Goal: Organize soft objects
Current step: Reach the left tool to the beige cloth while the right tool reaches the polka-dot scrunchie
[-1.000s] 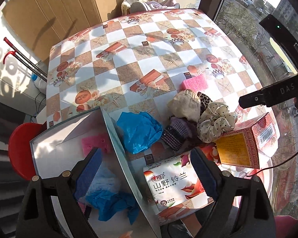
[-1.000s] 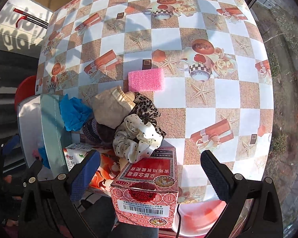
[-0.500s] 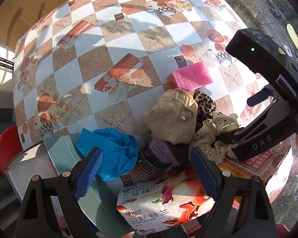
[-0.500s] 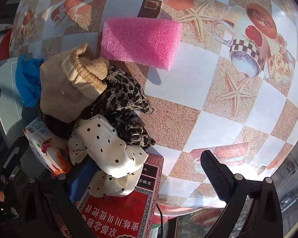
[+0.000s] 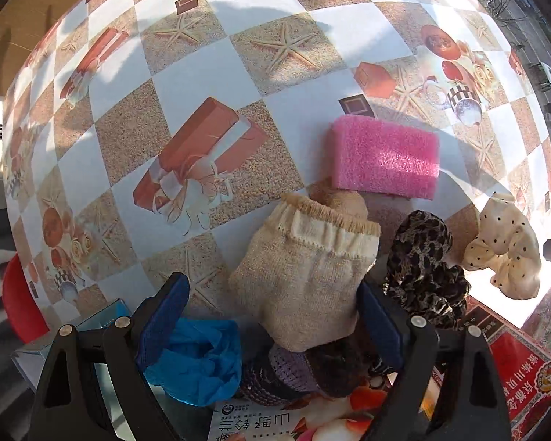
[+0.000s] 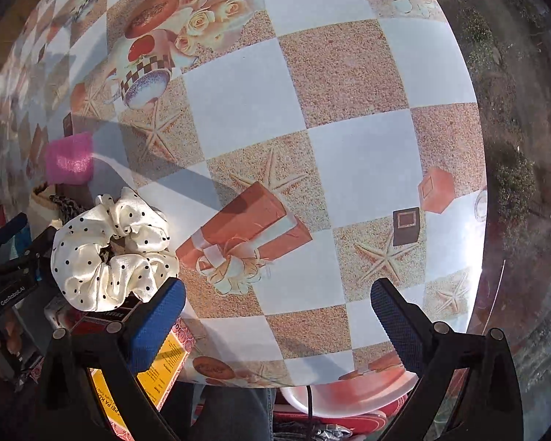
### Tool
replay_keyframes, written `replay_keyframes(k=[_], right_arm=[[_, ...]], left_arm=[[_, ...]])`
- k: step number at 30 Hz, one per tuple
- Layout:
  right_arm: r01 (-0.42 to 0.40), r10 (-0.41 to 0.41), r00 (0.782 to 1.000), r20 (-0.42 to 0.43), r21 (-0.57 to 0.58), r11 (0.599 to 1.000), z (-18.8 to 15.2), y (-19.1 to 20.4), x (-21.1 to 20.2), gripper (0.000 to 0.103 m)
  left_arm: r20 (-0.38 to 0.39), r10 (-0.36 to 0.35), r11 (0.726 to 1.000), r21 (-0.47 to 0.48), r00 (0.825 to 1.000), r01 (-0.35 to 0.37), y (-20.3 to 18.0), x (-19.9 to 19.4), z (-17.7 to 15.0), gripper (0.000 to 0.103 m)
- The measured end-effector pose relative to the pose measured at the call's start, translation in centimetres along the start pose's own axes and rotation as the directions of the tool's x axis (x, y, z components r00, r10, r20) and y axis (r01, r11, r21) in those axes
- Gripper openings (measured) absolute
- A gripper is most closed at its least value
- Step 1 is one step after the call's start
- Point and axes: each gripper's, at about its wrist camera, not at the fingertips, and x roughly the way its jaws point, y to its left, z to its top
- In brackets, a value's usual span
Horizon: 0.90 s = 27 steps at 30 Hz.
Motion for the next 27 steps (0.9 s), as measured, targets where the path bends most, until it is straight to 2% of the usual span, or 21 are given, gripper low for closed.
replay_keyframes(k=[3,5,11,13,15,18,20,21,25,27], right_arm=[[-0.117,0.119,0.993,0.023,-0.057,0.991,-0.5,2.6,-0.7,0.101],[-0.150,0.153,0.988,0.016,-0.119,0.981,-0.1,4.9,-0.6,0.101],[-0.108,0.109,0.994,-0.008,-0.215,0.971,2.2,9.1,2.5,0.101],[-0.070,0.072,0.997,-0.001,-0.232,0.970,2.9,9.6,3.4,0.101],[0.019,-0.013,1.000,0.024,-0.244,0.970,3.3,9.6,3.9,0.101],[0.222,-0.204,0.973,0.111,-0.187,0.957,3.7,7.1,3.4,0.101],[0.271,-0.259,0.957,0.129,-0.085,0.959,3.9,3.9,2.6,0.101],[0.260,-0.251,0.957,0.143,-0.043,0.965,3.8,2.5,1.8,0.101],[0.080,-0.076,0.976,0.204,-0.013,0.997,2.6,0.3,-0.3,0.101],[0.075,-0.062,0.974,0.216,-0.049,0.996,2.4,1.1,-0.1,0.101]], left_arm=[[0.010,0.019,0.998,-0.059,1.000,-0.019,2.2,-0.3,1.5,0.092],[0.018,0.005,0.996,-0.087,1.000,-0.004,3.4,-0.8,1.9,0.092],[0.008,-0.011,0.994,-0.105,1.000,0.012,4.6,-0.8,2.3,0.092],[-0.007,-0.025,0.992,-0.124,1.000,0.024,4.8,-0.1,2.3,0.092],[-0.021,-0.034,0.989,-0.144,0.999,0.031,5.0,0.8,2.4,0.092],[-0.032,-0.042,0.985,-0.168,0.999,0.036,5.1,1.8,2.4,0.092],[-0.032,-0.053,0.983,-0.180,0.998,0.047,5.1,2.3,2.5,0.092],[-0.029,-0.057,0.982,-0.184,0.998,0.051,5.2,2.4,2.5,0.092],[-0.032,-0.074,0.977,-0.201,0.997,0.066,4.7,3.3,2.6,0.092],[-0.029,-0.074,0.975,-0.214,0.997,0.066,5.0,3.8,2.5,0.103]])
